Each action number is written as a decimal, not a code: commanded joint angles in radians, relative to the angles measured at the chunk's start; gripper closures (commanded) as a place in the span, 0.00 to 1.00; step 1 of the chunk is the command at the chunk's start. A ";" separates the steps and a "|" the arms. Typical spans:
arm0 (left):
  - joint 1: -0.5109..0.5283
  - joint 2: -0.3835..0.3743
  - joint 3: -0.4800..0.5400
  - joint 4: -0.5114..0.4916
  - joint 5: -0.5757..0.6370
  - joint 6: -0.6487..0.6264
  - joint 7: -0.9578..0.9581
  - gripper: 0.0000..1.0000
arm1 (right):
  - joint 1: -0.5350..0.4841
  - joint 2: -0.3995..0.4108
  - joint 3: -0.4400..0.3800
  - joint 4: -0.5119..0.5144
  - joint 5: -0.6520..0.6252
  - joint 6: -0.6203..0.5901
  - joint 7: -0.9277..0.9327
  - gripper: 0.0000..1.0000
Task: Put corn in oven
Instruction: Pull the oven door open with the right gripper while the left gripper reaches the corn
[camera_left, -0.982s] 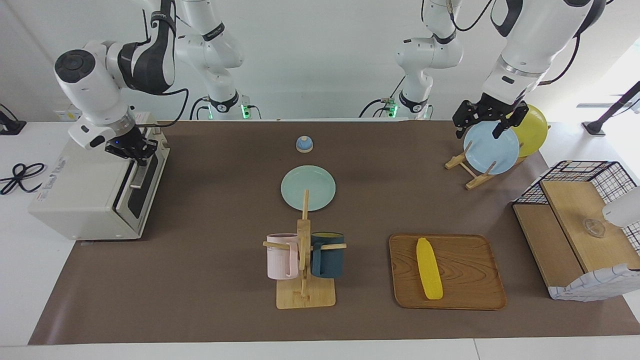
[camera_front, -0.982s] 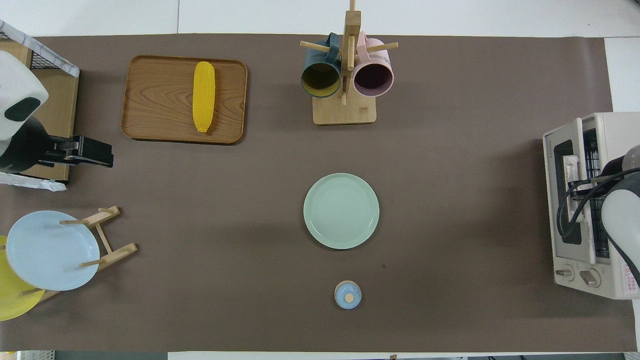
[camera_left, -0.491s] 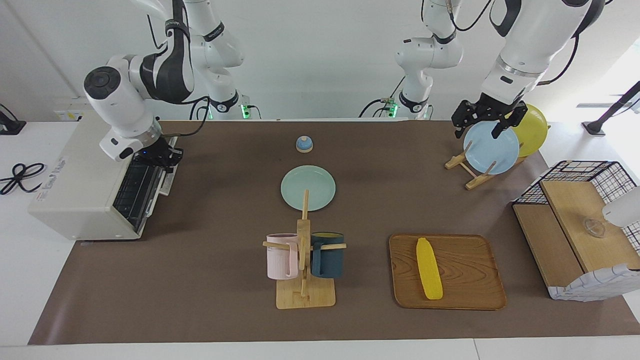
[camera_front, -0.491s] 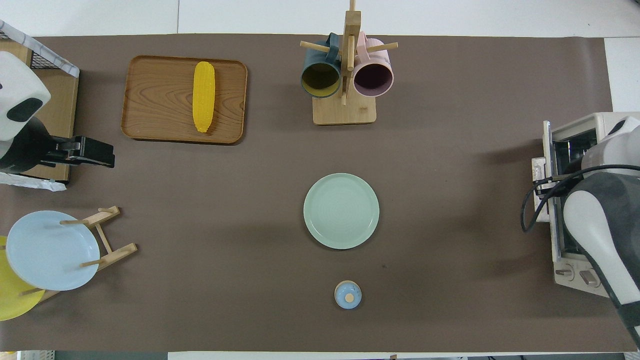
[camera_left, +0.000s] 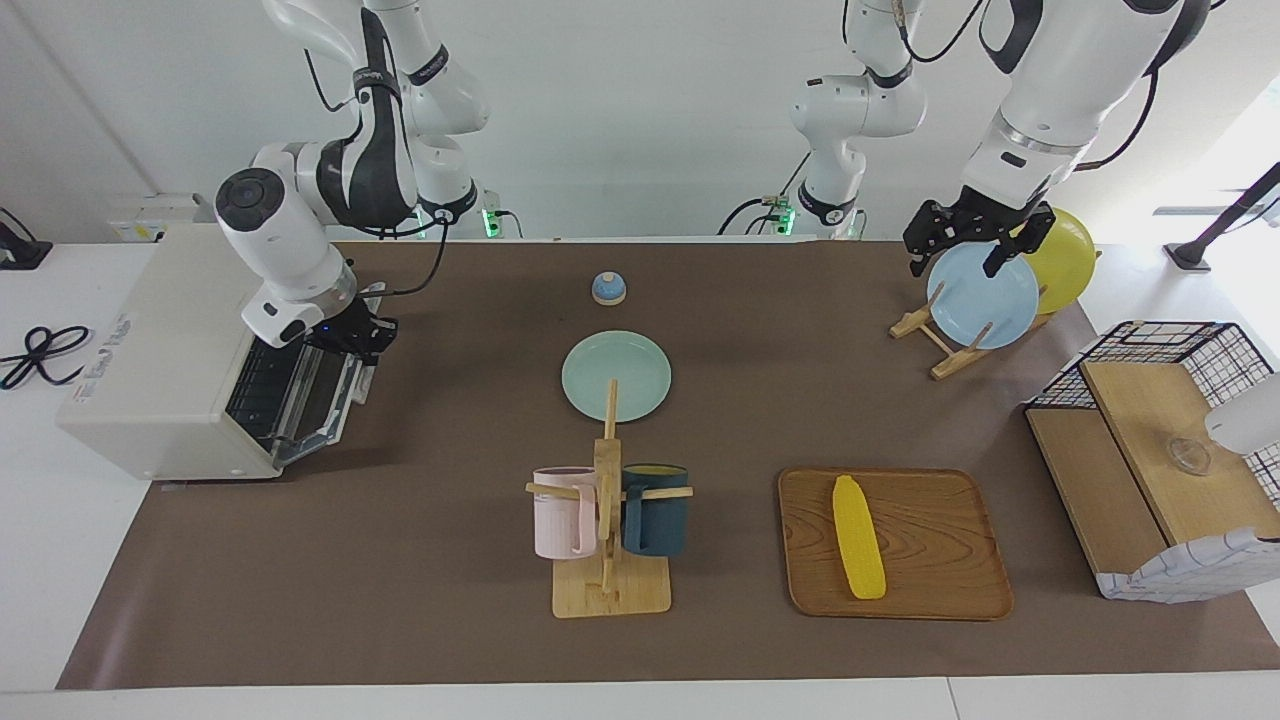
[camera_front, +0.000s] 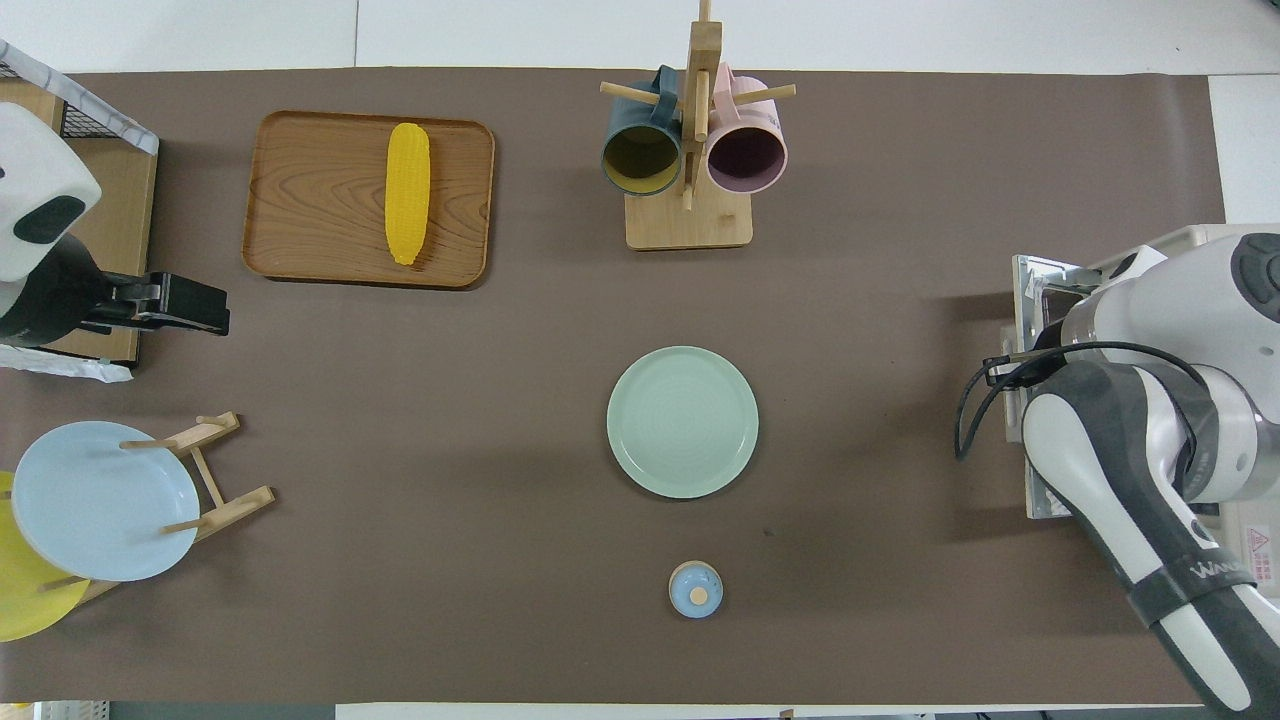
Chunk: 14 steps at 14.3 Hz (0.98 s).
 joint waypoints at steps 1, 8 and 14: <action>-0.012 -0.009 0.009 -0.010 -0.012 0.000 0.001 0.00 | -0.021 0.037 -0.025 -0.027 -0.038 0.107 -0.009 1.00; -0.010 -0.006 0.010 -0.014 -0.009 0.025 0.003 0.00 | -0.002 0.074 -0.022 -0.033 -0.038 0.145 0.016 1.00; -0.012 0.342 0.009 0.202 -0.049 0.097 0.007 0.00 | 0.002 0.102 -0.020 -0.039 -0.038 0.165 0.037 1.00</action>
